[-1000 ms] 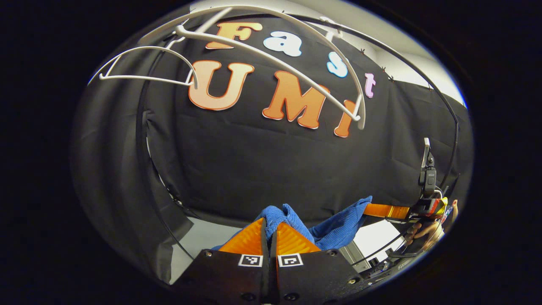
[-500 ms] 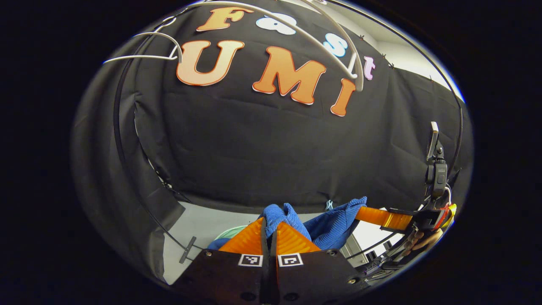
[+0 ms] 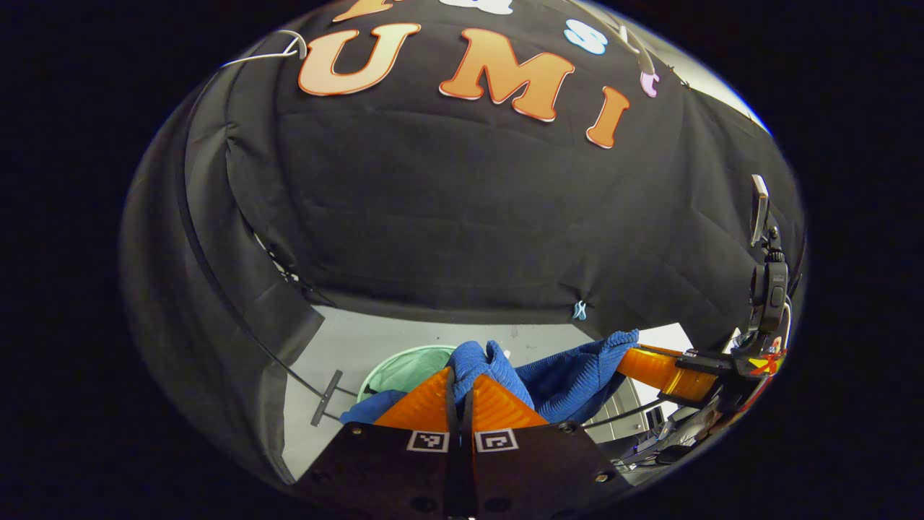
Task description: Grasp the clothes on the hanger with both hands and then place them into the laundry hamper below.
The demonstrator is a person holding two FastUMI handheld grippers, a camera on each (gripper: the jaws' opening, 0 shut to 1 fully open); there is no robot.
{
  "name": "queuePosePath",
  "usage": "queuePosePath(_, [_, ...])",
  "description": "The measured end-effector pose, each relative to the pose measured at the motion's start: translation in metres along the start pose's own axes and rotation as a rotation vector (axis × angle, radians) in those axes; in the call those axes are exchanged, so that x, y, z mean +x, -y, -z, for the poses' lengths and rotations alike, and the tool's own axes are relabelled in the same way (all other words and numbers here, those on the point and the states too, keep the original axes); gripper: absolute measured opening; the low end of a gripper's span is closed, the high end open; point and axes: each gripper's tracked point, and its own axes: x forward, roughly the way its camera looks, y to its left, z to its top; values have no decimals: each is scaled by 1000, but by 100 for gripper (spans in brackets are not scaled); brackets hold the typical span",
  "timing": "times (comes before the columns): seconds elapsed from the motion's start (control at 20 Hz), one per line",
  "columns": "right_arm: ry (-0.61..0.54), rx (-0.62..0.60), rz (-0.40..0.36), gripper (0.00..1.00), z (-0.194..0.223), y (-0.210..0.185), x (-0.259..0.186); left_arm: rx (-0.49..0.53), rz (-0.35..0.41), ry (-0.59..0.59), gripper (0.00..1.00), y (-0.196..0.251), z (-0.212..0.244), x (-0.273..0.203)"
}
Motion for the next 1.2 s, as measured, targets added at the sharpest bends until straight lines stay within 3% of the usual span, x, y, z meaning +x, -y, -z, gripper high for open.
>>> queuePosePath(0.3, [-118,-21,42,8,46,10,37,-10,-43,-145,0,-24,43,42])
queuePosePath(0.8, [-272,-40,120,8,113,32,66,4,-123,-340,0,-50,98,61])
queuePosePath(1.0, [-269,-21,116,15,112,30,60,10,-117,-393,15,-51,118,55])
queuePosePath(1.05, [-263,-27,119,25,109,30,59,13,-132,-391,19,-55,120,52])
queuePosePath(1.1, [-257,-33,120,22,106,29,56,6,-130,-389,24,-54,117,52])
queuePosePath(1.15, [-252,-37,125,31,104,28,54,-1,-132,-388,34,-54,117,49])
queuePosePath(1.2, [-251,-33,114,30,103,25,52,-3,-135,-385,51,-55,116,47])
